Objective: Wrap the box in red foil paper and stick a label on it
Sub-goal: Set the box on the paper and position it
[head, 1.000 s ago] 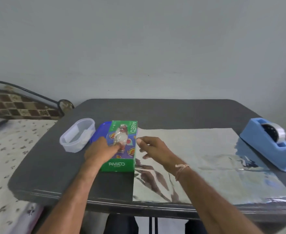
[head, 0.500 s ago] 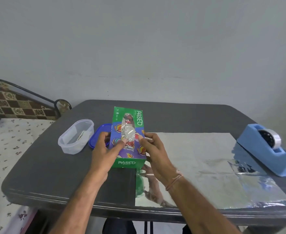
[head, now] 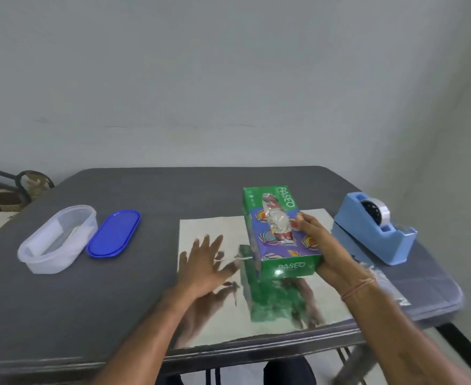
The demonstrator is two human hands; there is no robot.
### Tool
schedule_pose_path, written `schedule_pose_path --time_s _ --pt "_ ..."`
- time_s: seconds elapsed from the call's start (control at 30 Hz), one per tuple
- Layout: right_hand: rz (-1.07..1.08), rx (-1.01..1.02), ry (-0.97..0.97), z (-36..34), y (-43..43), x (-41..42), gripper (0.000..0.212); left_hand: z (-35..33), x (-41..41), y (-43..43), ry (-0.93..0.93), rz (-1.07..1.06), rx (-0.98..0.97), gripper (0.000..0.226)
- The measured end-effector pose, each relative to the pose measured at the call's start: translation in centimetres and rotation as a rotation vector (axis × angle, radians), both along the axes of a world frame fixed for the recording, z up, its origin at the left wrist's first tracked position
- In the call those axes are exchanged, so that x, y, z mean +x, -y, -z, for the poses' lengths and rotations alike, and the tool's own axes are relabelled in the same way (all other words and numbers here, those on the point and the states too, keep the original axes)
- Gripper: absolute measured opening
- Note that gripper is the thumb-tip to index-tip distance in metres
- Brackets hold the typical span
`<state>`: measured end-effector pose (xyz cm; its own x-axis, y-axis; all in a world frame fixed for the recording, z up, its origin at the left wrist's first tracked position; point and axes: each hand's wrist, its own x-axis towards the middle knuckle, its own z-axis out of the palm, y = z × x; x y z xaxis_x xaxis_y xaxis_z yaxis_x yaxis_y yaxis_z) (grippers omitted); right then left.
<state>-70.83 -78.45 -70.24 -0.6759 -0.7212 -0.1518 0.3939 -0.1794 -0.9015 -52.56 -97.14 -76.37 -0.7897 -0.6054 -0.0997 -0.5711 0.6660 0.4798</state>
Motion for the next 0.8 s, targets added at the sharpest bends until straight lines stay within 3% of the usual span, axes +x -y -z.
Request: schedule_pose_path --time_s 0.1,0.23,0.33,0.47,0.6,0.8 --pt "0.023 0.033 -0.011 0.4 -1.9 -1.2 0.029 0.2 -0.1 1.1 0.125 0.029 -0.160 0.136" --pt "0.061 0.055 0.030 1.4 -1.9 -2.0 0.021 0.3 0.0 2.9 0.179 0.032 -0.178 0.109" --pt "0.049 0.094 0.016 2.1 -0.5 -2.0 0.026 0.8 0.4 4.3 0.177 0.026 -0.170 0.101" --pt "0.007 0.143 -0.083 2.5 1.4 -2.0 0.045 0.8 1.5 5.7 0.162 0.011 -0.155 0.109" --pt "-0.012 0.175 -0.095 3.0 2.1 -2.1 0.042 0.9 2.2 6.6 0.178 0.034 -0.159 0.130" --pt "-0.029 0.189 -0.128 3.7 1.7 -2.6 0.044 1.3 2.1 7.5 0.225 0.066 -0.170 0.125"
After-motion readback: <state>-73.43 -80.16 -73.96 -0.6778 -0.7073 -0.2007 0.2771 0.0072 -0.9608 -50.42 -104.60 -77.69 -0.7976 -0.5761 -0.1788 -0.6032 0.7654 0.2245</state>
